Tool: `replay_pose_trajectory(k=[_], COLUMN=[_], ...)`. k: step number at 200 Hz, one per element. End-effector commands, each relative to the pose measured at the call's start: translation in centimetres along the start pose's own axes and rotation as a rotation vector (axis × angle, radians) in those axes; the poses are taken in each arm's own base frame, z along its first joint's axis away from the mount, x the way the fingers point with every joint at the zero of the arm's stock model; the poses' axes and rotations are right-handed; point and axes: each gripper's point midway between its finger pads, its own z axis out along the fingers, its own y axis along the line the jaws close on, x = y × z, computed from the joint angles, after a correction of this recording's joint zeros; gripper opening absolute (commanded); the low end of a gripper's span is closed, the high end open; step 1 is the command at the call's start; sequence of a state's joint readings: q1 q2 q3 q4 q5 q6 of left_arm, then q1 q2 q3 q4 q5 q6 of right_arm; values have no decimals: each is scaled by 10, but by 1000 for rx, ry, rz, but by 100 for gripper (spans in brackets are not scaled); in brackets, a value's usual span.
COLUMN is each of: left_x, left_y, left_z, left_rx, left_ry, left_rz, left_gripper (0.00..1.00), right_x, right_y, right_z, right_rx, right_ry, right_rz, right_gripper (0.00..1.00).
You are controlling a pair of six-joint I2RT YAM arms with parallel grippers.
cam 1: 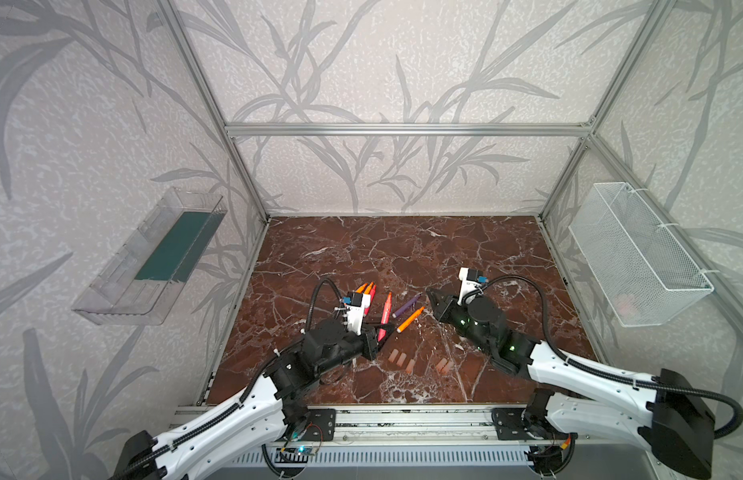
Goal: Insert the pens into the pen caps
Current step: 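Lift the pink cap with the right gripper toward the marker tip in the left gripper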
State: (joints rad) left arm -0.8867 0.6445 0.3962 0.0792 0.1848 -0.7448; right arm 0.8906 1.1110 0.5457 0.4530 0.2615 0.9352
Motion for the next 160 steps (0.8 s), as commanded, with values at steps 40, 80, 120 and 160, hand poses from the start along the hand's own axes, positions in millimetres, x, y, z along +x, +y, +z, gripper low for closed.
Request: replay_pose_trajectory(k=[40, 80, 120, 160], left_x=[6, 5, 1, 0], left_y=[-31, -39, -44, -48], left_z=[8, 15, 16, 19], left_rx=[105, 134, 152, 155], left_ry=[-36, -51, -68, -57], left_rz=[-28, -41, -41, -35], left_gripper=[0, 0, 0, 0], right_x=[-18, -20, -21, -21], right_y=[57, 67, 80, 81], right_z=[0, -8, -13, -15], right_rx=[-290, -319, -378, -396], right_ry=[-55, -32, -16, -17], right_rz=[128, 142, 152, 170], right_gripper=[5, 4, 3, 2])
